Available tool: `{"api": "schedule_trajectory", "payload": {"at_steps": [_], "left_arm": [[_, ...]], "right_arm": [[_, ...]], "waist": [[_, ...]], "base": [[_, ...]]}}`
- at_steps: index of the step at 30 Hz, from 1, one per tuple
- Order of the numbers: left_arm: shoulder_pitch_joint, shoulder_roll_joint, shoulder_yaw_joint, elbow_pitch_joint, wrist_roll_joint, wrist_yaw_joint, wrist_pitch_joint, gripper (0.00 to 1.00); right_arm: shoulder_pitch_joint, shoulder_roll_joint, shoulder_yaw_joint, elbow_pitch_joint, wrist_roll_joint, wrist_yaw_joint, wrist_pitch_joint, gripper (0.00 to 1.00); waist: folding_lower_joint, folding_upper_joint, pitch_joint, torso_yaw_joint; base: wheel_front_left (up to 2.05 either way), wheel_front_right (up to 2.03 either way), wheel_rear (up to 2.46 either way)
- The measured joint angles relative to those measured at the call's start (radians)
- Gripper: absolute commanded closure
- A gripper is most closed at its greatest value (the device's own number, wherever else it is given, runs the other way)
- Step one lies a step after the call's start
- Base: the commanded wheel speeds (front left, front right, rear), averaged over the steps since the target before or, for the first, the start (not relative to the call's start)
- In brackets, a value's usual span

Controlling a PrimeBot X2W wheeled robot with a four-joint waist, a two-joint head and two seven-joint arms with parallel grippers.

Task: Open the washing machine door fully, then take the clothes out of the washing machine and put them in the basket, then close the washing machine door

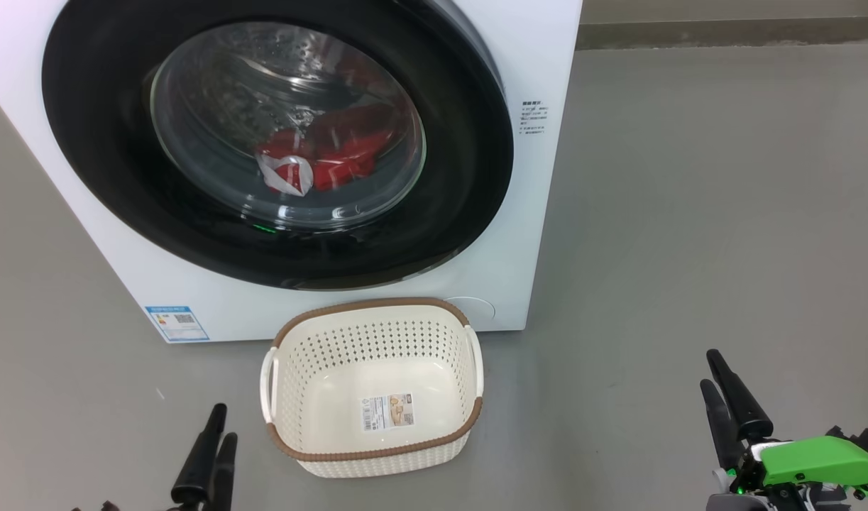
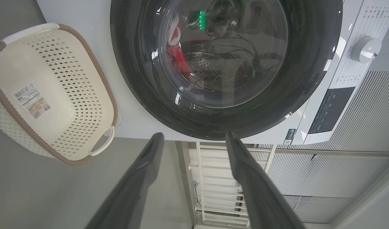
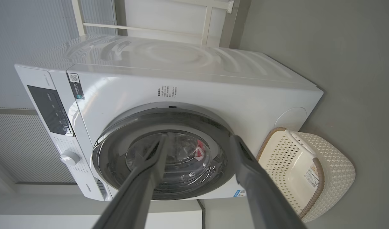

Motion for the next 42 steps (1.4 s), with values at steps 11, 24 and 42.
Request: {"api": "schedule_trajectory", "payload": {"at_steps": [11,24,42], "left_arm": [[-0.022,0.01,-0.041,0.0,0.067,0.0,-0.039,0.0],[-0.043,0.01,-0.06,-0.001,0.262,0.0,-0.076,0.0],[-0.069,0.009,-0.091,-0.012,0.564,0.026,-0.131,0.0]], "right_arm": [[-0.026,-0.007,0.038,0.02,-0.064,0.0,-0.033,0.0],[-0.053,-0.006,0.045,0.037,-0.241,0.0,-0.068,0.0],[-0.087,-0.007,0.068,0.048,-0.525,0.0,-0.121,0.0]], "waist": [[-0.0001,0.0,-0.001,0.0],[-0.0001,0.0,-0.002,-0.001],[-0.0001,0.0,-0.006,-0.005]], "base": [[0.0,0.0,0.0],[0.0,0.0,0.0],[0.0,0.0,0.0]]}}
